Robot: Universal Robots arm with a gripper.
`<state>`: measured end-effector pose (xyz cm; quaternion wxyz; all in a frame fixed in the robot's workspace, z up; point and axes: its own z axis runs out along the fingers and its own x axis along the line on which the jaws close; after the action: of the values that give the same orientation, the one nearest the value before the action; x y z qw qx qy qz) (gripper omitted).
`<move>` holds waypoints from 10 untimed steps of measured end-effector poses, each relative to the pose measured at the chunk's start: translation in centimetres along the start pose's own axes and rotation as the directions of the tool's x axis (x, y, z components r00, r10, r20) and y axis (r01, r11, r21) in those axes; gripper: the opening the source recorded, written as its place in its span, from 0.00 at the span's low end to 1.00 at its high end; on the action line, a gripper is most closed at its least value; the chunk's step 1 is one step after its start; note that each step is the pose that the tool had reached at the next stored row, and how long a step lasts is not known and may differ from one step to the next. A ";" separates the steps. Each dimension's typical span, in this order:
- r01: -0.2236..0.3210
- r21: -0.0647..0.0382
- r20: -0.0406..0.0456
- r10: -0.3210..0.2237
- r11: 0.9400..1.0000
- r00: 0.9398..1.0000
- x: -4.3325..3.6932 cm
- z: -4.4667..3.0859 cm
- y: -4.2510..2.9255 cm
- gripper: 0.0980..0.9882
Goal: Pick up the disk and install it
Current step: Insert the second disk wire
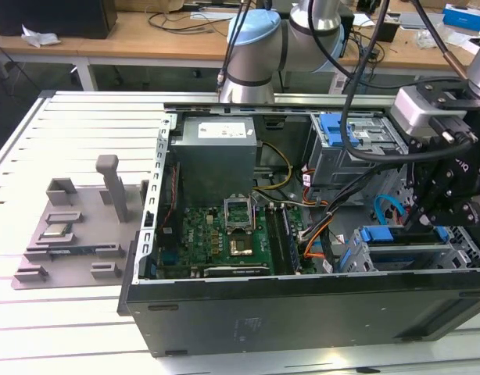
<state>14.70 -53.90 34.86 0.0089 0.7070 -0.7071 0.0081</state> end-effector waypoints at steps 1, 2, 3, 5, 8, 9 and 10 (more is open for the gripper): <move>0.000 0.000 0.000 0.000 1.000 1.000 -0.05 0.07 -0.01 0.07; 0.000 0.000 0.000 0.000 1.000 1.000 -0.11 0.07 -0.01 0.07; 0.000 0.000 0.001 0.000 1.000 1.000 -0.11 -0.15 -0.01 0.07; 0.000 -0.001 0.003 0.000 1.000 1.000 -0.12 -0.13 -0.04 0.07; 0.000 -0.005 0.006 0.000 1.000 1.000 -0.12 0.08 -0.21 0.07; 0.000 -0.005 0.007 0.000 1.000 1.000 -0.13 0.12 -0.23 0.07; 0.000 -0.005 0.008 0.000 1.000 1.000 -0.14 0.12 -0.23 0.07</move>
<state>14.93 -53.76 34.73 0.0081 0.7071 -0.7071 0.0035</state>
